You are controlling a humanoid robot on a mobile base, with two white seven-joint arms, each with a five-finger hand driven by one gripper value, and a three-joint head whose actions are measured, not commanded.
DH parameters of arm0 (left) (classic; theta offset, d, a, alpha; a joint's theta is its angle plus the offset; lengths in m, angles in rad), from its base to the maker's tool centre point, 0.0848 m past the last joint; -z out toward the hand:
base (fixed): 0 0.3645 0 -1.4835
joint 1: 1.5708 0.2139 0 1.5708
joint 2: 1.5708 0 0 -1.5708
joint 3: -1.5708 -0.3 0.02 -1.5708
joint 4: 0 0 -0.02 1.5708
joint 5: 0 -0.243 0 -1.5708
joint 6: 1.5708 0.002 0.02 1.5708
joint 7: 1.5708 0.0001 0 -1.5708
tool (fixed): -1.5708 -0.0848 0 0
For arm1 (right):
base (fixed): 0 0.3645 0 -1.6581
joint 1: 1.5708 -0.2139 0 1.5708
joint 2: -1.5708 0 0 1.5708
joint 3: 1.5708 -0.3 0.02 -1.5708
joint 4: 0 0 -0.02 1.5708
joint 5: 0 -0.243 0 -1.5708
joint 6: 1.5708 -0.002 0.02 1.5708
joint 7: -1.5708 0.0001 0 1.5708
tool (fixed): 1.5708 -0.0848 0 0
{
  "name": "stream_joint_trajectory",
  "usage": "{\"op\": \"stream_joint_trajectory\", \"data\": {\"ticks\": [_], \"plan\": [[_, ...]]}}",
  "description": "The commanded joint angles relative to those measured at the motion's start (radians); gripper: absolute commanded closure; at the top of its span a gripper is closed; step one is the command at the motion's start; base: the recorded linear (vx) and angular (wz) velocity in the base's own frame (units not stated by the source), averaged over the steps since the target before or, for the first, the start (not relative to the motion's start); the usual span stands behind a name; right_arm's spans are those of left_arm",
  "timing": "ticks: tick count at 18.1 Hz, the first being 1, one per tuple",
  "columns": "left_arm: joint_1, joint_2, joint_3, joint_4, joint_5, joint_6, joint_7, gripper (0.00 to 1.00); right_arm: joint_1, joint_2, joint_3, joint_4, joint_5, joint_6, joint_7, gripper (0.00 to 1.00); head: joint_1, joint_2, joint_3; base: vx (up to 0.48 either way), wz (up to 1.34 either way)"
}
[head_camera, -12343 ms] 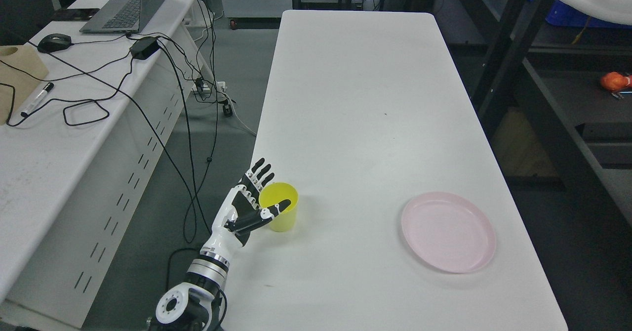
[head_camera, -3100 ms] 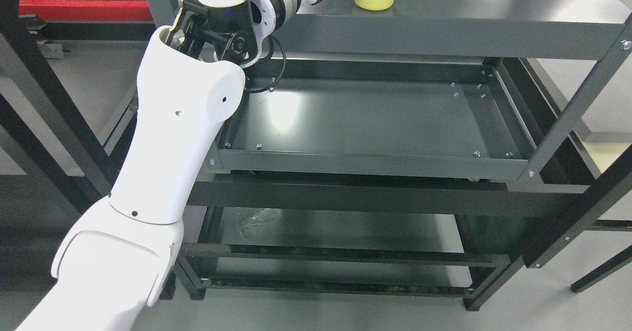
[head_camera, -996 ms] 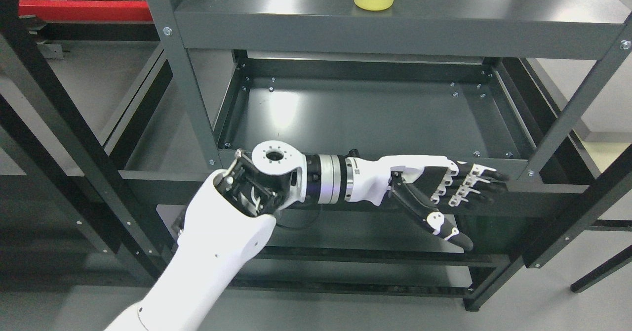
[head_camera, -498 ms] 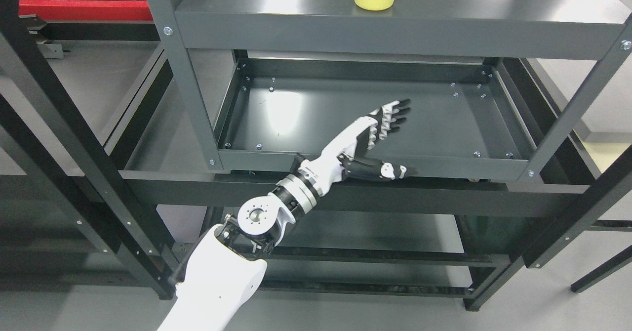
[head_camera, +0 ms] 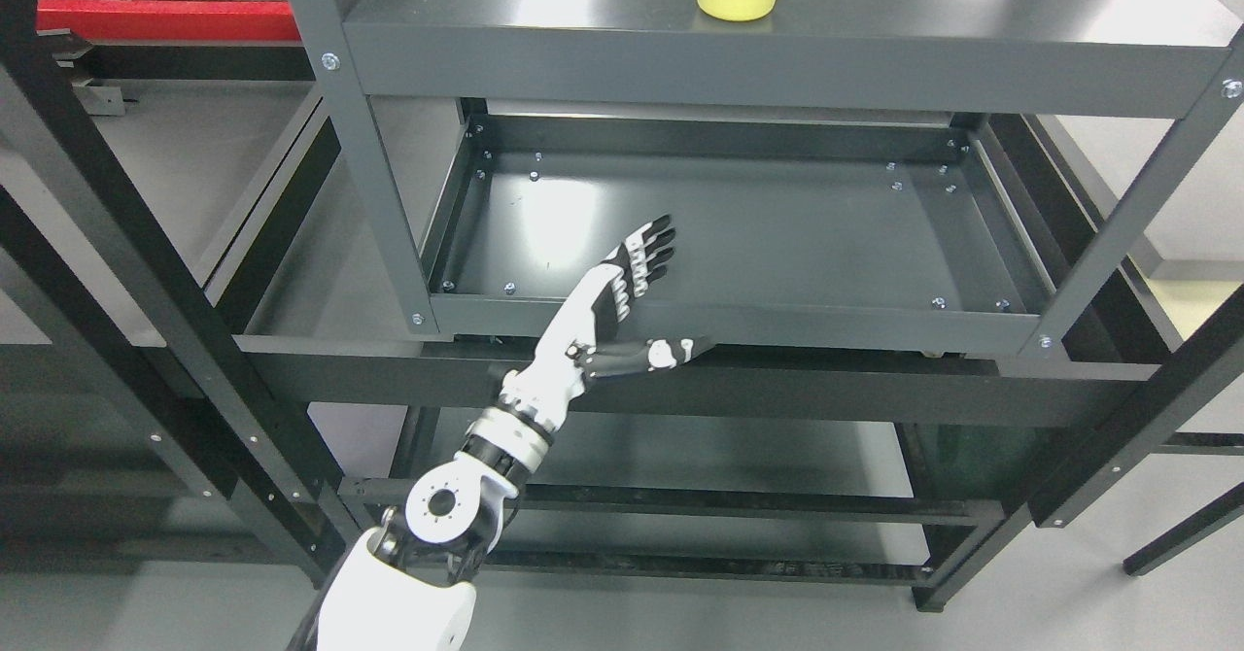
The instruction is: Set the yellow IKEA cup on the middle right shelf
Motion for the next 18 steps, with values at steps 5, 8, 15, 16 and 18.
{"op": "stream_joint_trajectory", "data": {"ticks": [5,8,15,16,18], "plan": [[0.167,0.017,0.202,-0.210,-0.027,-0.010,0.038,0.01,0.014,-0.017,0.017,0.000,-0.025,0.001,0.001,0.01,0.0000,0.000,0.000,0.000,0.00],[0.155,0.017,0.190,-0.214,-0.027,0.033,0.020,0.01,0.014,-0.017,0.017,0.000,-0.025,0.001,0.001,0.01,0.0000,0.000,0.000,0.000,0.00],[0.106,0.017,0.244,-0.224,-0.027,0.119,0.023,0.01,0.014,-0.017,0.017,0.000,-0.025,0.001,0.001,0.01,0.0000,0.000,0.000,0.000,0.00],[0.103,0.017,0.245,-0.224,-0.027,0.121,0.023,0.01,0.014,-0.017,0.017,0.000,-0.025,0.001,0.001,0.01,0.0000,0.000,0.000,0.000,0.00],[0.103,0.017,0.245,-0.224,-0.027,0.121,0.023,0.01,0.014,-0.017,0.017,0.000,-0.025,0.001,0.001,0.01,0.0000,0.000,0.000,0.000,0.00]]}}
